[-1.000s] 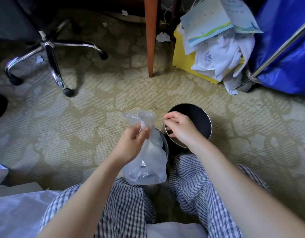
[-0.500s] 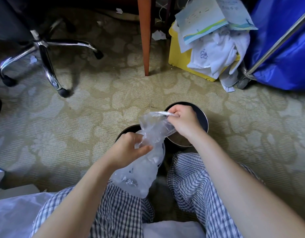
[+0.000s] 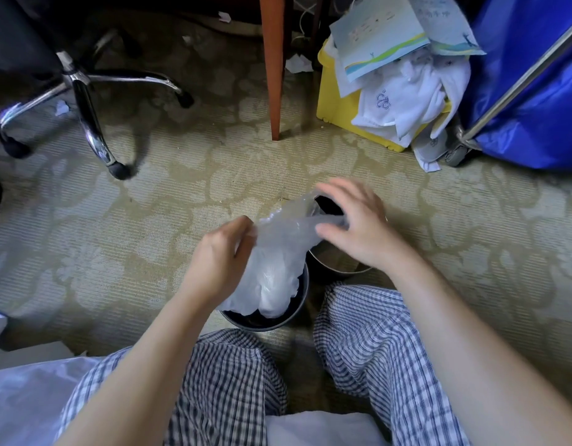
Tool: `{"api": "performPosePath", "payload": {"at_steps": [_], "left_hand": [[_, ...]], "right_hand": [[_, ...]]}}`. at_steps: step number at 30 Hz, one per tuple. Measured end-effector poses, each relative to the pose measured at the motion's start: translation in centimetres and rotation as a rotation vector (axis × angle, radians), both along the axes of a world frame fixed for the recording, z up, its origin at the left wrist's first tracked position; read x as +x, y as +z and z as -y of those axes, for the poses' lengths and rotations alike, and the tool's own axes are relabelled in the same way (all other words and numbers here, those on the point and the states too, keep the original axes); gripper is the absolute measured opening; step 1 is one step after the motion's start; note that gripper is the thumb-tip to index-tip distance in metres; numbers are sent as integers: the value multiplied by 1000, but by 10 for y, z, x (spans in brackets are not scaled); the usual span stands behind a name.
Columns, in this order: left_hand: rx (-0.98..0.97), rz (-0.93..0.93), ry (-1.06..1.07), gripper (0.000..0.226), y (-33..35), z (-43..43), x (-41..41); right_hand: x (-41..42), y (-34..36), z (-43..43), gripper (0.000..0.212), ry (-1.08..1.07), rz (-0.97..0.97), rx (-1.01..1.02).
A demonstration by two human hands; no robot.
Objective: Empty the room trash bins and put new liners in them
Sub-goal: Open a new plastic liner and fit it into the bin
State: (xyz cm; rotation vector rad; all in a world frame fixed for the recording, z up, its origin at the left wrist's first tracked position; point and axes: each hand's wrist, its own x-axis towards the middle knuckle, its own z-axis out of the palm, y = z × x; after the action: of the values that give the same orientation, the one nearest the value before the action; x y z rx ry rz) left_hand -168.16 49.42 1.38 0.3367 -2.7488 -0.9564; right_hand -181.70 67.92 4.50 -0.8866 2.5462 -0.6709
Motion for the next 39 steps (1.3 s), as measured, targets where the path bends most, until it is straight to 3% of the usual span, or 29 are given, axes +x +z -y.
{"api": "performPosePath", "payload": {"at_steps": [3, 5, 7, 11, 15, 17, 25, 28, 32, 34, 36, 39], "left_hand": [[10, -35, -190, 18, 2, -7, 0], [28, -49, -240, 20, 1, -9, 0], [-3, -49, -211, 27, 0, -5, 0], [-45, 4, -52, 37, -3, 15, 0], [-23, 119, 15, 47, -3, 21, 0], [-23, 171, 17, 45, -2, 21, -1], [416, 294, 62, 70, 13, 29, 3], [674, 310, 46, 54, 18, 32, 5], [875, 367, -70, 22, 20, 35, 8], [868, 374, -34, 16, 18, 37, 7], [781, 344, 115, 25, 14, 39, 6], [479, 261, 379, 22, 9, 39, 3]], "right_hand": [[21, -9, 20, 81, 372, 34, 91], [29, -20, 28, 54, 448, 17, 132], [30, -23, 32, 25, 372, 117, 85], [18, -24, 27, 42, 170, 363, -138], [4, -17, 15, 30, 97, 685, -207], [-1, -12, 8, 27, 37, 734, -207], [-23, -38, -9, 27, -397, 374, -127], [-28, -42, -12, 29, -463, 270, -77], [-30, -44, -17, 33, -540, 212, -61], [-31, -45, -19, 34, -563, 199, -69], [-31, -43, -19, 35, -557, 182, -74], [-31, -42, -19, 37, -541, 156, -95]]}}
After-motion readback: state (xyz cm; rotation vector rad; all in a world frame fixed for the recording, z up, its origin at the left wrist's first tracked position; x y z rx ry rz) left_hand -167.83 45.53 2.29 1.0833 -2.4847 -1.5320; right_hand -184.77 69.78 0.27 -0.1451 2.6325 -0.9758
